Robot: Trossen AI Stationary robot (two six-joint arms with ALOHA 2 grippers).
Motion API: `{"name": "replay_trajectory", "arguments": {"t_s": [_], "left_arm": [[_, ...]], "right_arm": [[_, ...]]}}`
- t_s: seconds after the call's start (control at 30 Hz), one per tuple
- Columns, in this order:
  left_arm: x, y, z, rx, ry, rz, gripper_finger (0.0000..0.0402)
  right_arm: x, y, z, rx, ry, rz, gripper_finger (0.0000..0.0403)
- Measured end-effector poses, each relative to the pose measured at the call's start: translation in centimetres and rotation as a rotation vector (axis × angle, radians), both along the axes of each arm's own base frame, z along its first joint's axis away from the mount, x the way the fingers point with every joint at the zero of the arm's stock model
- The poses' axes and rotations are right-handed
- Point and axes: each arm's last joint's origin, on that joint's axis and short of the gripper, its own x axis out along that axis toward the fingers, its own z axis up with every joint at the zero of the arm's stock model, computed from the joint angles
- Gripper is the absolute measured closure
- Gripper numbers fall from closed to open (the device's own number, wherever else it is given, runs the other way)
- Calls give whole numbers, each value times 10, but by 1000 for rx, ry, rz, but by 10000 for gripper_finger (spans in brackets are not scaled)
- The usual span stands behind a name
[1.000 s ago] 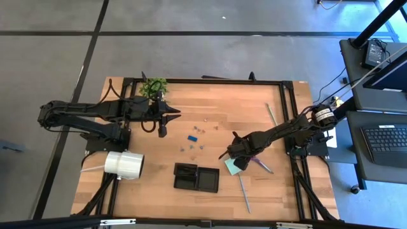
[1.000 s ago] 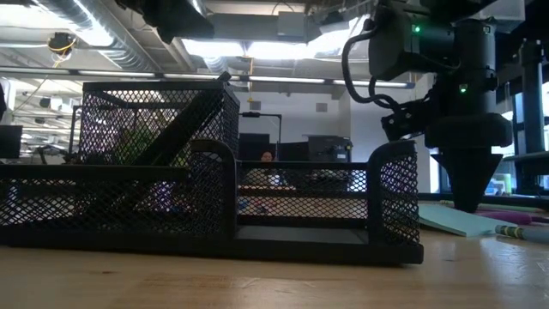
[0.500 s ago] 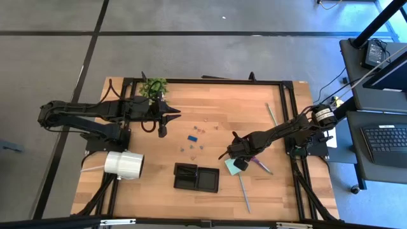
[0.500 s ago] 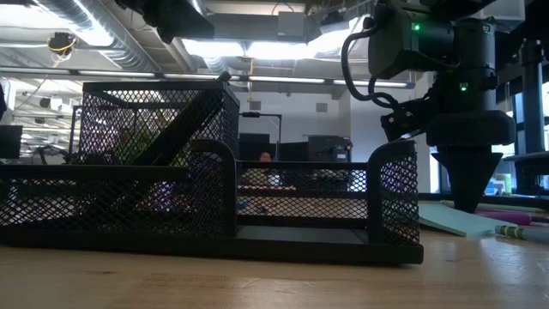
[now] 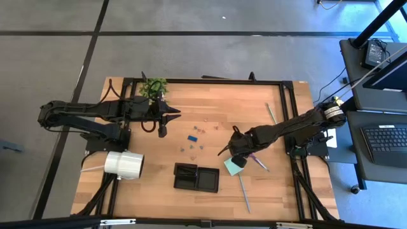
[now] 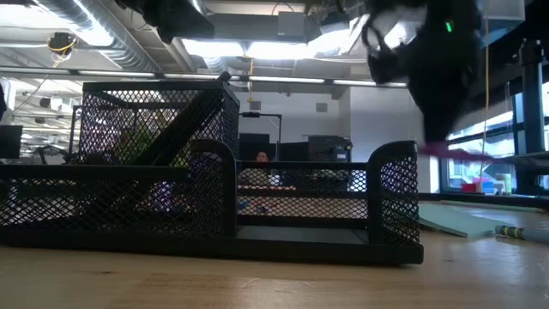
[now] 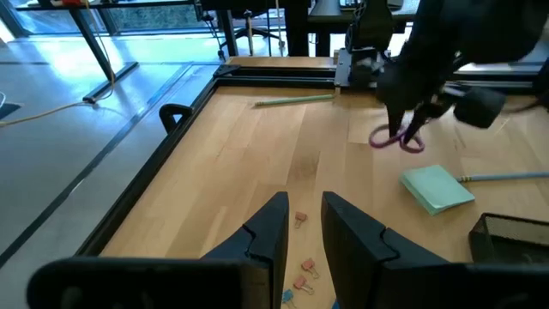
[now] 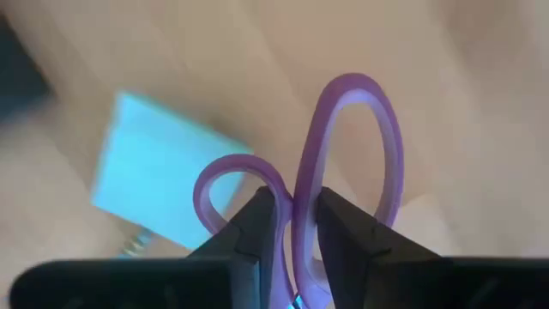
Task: Pick and place office supplies into organizer
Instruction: Put the scissors into the desk organizer
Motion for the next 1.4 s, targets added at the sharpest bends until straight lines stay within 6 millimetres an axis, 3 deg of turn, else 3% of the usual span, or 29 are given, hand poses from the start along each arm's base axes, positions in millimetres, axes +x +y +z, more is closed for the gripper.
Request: {"name": "replay_trajectory", "arguments": {"t_s": [0.2,0.43,0.6,0.8,1.1,1.4], "left_arm": [[0,0,1,-41,-24,16,330],[3,-2,7,-121,-99,-51,312],[11,-5,15,-154,-202,-159,279],[29,-8,16,-191,-289,-277,238],[57,-3,3,-187,-327,-177,217],[70,-3,-4,-146,-362,-33,217]], "right_arm": [[11,-4,68,-190,-287,3,330],[28,-9,149,-557,-626,4,327],[47,-7,189,-649,-918,119,328],[54,-10,205,-710,-1056,190,328],[56,-12,209,-657,-1123,241,324],[57,-16,209,-658,-1123,217,323]]}}
